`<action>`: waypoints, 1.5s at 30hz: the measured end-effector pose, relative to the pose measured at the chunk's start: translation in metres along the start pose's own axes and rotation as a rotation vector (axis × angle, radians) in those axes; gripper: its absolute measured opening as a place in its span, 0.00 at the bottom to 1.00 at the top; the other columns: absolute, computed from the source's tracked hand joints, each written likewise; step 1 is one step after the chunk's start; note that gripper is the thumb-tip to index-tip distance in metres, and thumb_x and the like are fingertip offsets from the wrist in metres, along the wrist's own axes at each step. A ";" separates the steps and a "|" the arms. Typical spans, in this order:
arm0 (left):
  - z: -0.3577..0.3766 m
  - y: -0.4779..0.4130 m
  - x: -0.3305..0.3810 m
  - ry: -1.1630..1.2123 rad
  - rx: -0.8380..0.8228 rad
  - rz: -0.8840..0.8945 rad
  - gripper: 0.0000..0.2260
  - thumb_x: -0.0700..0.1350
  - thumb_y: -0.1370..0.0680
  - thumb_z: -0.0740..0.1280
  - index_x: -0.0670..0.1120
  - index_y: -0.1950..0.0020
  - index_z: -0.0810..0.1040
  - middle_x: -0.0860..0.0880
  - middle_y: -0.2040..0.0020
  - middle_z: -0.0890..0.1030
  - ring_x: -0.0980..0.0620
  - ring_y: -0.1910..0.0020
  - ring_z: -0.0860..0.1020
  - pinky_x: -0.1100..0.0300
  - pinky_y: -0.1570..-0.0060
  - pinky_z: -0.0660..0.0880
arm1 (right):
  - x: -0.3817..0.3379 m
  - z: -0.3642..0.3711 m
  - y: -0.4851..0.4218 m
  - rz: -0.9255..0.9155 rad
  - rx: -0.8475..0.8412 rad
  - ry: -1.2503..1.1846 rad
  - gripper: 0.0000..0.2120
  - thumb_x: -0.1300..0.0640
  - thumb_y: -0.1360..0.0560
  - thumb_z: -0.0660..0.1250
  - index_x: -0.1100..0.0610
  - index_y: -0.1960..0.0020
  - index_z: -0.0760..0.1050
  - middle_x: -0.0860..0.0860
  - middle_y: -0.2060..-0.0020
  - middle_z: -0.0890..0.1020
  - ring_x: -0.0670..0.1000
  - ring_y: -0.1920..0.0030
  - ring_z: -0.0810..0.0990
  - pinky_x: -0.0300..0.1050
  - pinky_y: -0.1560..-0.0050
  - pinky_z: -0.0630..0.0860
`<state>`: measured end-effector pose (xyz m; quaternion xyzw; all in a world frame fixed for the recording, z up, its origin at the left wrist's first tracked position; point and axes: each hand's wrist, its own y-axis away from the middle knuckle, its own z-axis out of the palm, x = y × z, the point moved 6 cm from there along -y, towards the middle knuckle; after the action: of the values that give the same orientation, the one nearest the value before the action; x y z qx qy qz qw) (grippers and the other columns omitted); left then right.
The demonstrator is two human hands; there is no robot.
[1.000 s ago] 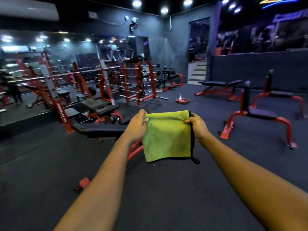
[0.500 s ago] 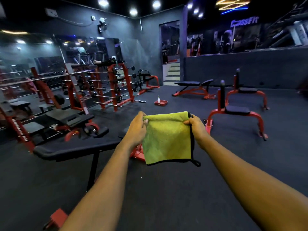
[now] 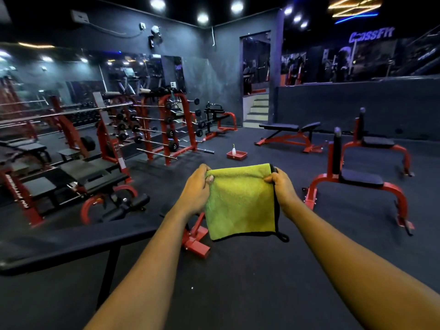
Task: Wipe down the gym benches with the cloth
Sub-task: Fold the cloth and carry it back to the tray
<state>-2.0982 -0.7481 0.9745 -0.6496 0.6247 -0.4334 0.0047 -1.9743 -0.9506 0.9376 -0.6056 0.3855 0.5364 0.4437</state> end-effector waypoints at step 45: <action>0.405 -0.789 -0.412 0.014 -0.010 -0.042 0.05 0.42 0.17 0.58 0.41 0.51 0.69 0.50 0.56 0.73 0.55 0.59 0.70 0.70 0.64 0.65 | 0.161 -0.009 -0.964 -0.022 -0.011 0.046 0.13 0.56 0.41 0.61 0.56 0.57 0.75 0.54 0.59 0.79 0.54 0.57 0.76 0.51 0.55 0.72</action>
<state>-1.1666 -0.4561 0.9243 -0.6595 0.6129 -0.4350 -0.0122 -1.0423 -0.6597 0.8973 -0.6245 0.3861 0.5193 0.4374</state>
